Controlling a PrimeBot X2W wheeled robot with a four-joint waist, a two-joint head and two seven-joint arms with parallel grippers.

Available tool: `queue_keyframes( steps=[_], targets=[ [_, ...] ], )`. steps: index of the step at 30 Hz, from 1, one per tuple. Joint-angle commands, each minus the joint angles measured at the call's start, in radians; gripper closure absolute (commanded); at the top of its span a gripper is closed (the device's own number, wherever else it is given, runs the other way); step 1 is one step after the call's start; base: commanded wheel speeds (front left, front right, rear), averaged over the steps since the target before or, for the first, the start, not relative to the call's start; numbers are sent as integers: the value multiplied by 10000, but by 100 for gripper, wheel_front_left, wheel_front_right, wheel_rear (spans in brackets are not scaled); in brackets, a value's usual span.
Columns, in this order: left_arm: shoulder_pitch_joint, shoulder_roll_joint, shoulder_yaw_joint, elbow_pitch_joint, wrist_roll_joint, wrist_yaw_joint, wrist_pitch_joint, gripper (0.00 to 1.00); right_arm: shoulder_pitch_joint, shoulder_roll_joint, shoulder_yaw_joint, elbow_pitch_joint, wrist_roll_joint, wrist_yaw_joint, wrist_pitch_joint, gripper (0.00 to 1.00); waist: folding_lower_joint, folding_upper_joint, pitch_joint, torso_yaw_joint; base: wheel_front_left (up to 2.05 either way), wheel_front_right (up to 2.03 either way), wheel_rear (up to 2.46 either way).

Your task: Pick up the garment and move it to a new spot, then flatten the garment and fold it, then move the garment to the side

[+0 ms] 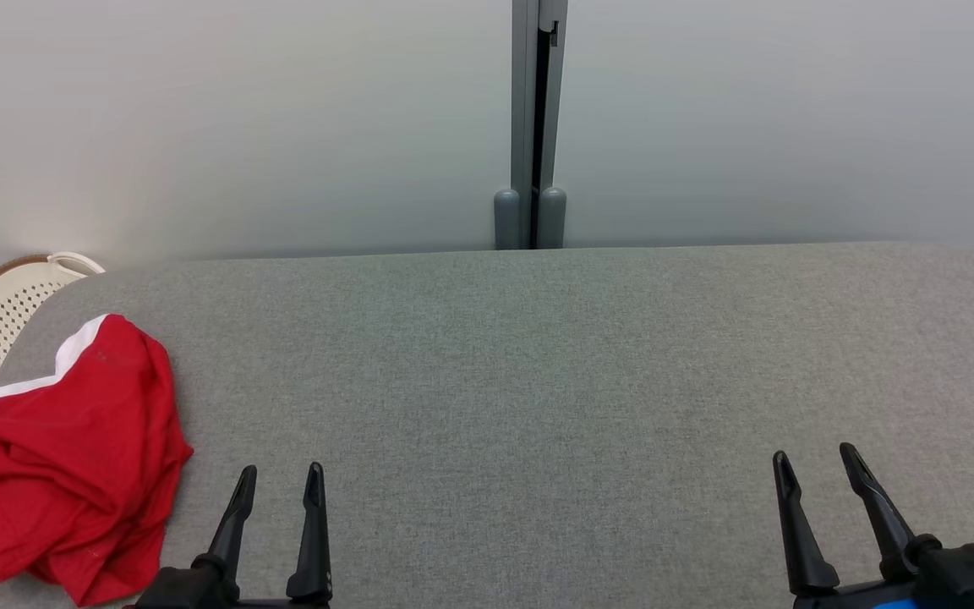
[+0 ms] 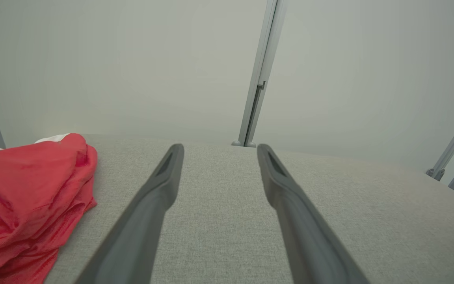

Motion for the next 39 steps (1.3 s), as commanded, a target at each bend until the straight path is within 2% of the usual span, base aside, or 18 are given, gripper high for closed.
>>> queue_keyframes(
  steps=[1, 17, 39],
  targets=[
    [51, 32, -50, -38, 186, 14, -82, 0, 32, 3, -33, -40, -176, -1, -88, 0, 0, 0, 0, -2, 0, 0, 0],
    [171, 34, -240, -33, 1324, -57, -368, 0, 163, 11, 9, 75, -1192, 1, -380, 0, 0, 0, -4, -5, 0, 0, 0],
    [81, 33, -280, 74, 1258, 20, -359, 0, 225, 12, 56, 115, -1196, 1, -366, 0, 0, 0, 53, 117, 0, 0, 0]
  ],
)
